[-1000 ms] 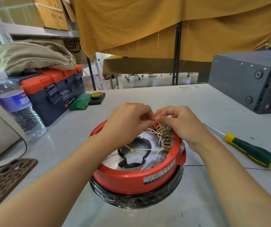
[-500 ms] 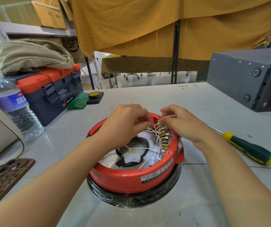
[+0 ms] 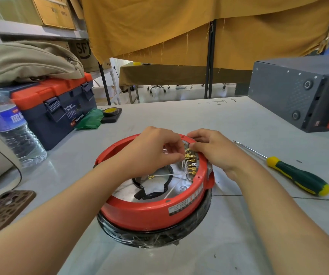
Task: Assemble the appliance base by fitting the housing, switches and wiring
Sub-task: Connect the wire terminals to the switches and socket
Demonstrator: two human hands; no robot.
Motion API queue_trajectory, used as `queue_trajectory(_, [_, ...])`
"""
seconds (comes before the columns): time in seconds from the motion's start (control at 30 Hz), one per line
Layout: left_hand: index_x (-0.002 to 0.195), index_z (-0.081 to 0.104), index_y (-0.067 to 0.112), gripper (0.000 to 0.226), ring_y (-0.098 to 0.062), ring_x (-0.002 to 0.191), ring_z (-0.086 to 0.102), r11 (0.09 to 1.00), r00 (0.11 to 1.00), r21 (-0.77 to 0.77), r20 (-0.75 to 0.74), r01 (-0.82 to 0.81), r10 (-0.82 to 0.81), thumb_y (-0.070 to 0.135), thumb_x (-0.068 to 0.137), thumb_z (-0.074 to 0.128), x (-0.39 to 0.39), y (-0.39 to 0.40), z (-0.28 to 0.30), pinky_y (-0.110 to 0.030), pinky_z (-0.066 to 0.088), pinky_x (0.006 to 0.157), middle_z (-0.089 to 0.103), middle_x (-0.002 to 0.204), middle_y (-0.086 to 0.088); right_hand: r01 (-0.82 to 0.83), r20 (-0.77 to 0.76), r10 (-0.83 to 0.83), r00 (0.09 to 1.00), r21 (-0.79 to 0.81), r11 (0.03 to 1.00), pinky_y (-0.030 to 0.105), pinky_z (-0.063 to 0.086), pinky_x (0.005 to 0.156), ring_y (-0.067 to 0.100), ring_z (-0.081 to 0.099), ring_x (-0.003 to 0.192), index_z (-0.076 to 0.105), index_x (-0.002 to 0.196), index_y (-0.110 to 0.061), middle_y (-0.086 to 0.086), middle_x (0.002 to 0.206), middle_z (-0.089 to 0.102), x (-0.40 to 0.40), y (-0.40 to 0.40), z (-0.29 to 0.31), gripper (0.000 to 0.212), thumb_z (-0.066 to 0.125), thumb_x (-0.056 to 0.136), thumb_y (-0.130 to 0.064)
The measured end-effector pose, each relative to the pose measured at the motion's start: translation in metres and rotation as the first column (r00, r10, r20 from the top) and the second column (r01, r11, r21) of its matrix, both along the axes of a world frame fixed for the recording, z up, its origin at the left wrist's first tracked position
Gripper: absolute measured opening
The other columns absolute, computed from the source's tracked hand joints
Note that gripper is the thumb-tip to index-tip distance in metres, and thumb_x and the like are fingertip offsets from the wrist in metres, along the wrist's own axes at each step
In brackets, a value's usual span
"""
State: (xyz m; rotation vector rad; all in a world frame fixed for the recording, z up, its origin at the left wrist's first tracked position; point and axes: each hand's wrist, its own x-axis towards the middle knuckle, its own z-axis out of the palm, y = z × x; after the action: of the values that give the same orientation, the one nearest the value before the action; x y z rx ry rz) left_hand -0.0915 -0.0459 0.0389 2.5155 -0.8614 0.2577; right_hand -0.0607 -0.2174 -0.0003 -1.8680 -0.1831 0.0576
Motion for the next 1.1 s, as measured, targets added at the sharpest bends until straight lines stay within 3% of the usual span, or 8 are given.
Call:
queue_trajectory(0.13, [0.081, 0.072, 0.014, 0.002, 0.0, 0.072, 0.06, 0.999, 0.999, -0.025, -0.042, 0.024, -0.025, 0.016, 0.081, 0.07, 0.001, -0.003, -0.002, -0.007, 0.043, 0.067, 0.069, 0.074, 0.007, -0.003, 0.006, 0.003, 1.0, 0.081, 0.997, 0.02, 0.051, 0.07, 0.016, 0.064, 0.088, 0.056, 0.124, -0.009, 0.008, 0.113, 0.065, 0.002, 0.004, -0.006, 0.031, 0.048, 0.095, -0.003])
queue_trajectory(0.4, [0.077, 0.07, 0.019, 0.005, 0.003, 0.071, 0.06, 0.998, 0.998, -0.053, -0.059, 0.021, -0.024, 0.014, 0.08, 0.071, 0.004, 0.002, -0.014, -0.005, 0.04, 0.066, 0.067, 0.072, 0.012, 0.007, 0.007, -0.008, 1.0, 0.111, 0.994, 0.015, 0.051, 0.057, 0.012, 0.063, 0.078, 0.056, 0.126, -0.012, 0.006, 0.116, 0.065, 0.005, 0.008, -0.01, 0.033, 0.046, 0.095, -0.004])
queue_trajectory(0.73, [0.078, 0.068, 0.023, 0.009, 0.003, 0.075, 0.058, 0.999, 0.998, -0.039, -0.052, 0.03, -0.032, 0.015, 0.082, 0.069, 0.004, 0.0, -0.016, -0.004, 0.038, 0.067, 0.064, 0.074, 0.015, 0.005, 0.014, -0.007, 1.0, 0.1, 0.995, 0.021, 0.052, 0.066, 0.016, 0.063, 0.083, 0.056, 0.125, -0.013, 0.007, 0.116, 0.065, 0.005, 0.008, -0.01, 0.032, 0.046, 0.095, -0.005])
queue_trajectory(1.1, [0.079, 0.068, 0.022, 0.007, 0.001, 0.079, 0.057, 0.999, 0.999, -0.014, -0.016, 0.043, -0.043, 0.016, 0.083, 0.069, 0.005, -0.002, -0.017, -0.003, 0.038, 0.068, 0.065, 0.076, 0.014, 0.007, 0.023, -0.009, 1.0, 0.113, 0.994, 0.021, 0.052, 0.062, 0.014, 0.064, 0.078, 0.059, 0.118, -0.016, 0.006, 0.11, 0.066, 0.005, 0.008, -0.011, 0.029, 0.046, 0.094, -0.005])
